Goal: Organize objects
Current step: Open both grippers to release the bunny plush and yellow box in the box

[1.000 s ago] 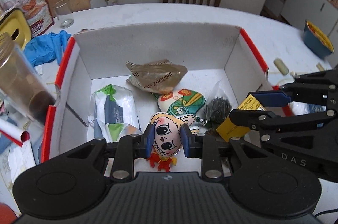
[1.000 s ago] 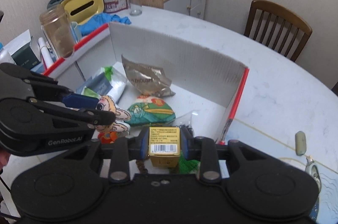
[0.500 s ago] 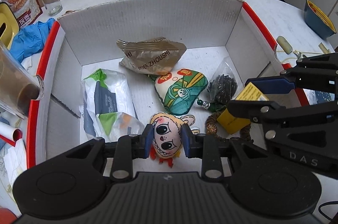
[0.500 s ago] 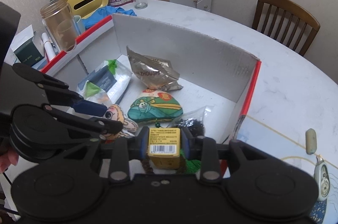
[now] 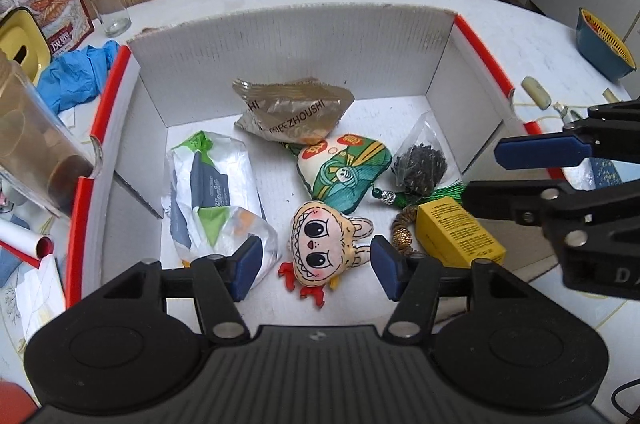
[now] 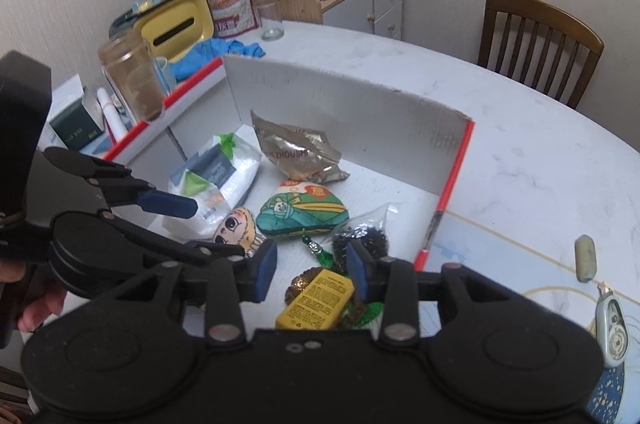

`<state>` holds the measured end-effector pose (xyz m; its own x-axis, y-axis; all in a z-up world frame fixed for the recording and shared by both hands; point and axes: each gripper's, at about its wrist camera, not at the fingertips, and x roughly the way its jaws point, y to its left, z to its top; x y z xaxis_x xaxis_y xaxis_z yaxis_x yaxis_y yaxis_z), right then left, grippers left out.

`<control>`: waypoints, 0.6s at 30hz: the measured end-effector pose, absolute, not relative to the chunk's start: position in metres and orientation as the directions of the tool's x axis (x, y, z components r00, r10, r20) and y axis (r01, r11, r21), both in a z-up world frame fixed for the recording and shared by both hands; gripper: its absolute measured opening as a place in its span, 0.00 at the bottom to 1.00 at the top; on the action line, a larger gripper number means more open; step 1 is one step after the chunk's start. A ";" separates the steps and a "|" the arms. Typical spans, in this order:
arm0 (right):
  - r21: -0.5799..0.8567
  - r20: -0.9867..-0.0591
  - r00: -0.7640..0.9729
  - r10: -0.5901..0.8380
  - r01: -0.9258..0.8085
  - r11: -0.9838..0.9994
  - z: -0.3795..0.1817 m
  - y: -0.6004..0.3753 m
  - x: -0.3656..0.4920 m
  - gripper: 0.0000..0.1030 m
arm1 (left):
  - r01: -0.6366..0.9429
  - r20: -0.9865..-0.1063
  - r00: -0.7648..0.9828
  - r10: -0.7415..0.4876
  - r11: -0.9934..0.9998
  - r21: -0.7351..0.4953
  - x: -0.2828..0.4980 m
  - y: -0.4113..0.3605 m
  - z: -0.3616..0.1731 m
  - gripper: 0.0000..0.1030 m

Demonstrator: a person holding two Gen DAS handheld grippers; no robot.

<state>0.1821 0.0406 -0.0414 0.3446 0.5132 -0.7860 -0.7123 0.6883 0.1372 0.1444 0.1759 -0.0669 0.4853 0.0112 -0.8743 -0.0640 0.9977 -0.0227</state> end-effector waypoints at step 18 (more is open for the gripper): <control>0.198 -0.695 0.389 0.605 -0.706 0.680 -0.006 -0.038 0.166 0.61 | -0.074 -0.800 0.600 0.008 0.996 -0.046 0.125 0.126 -0.018 0.73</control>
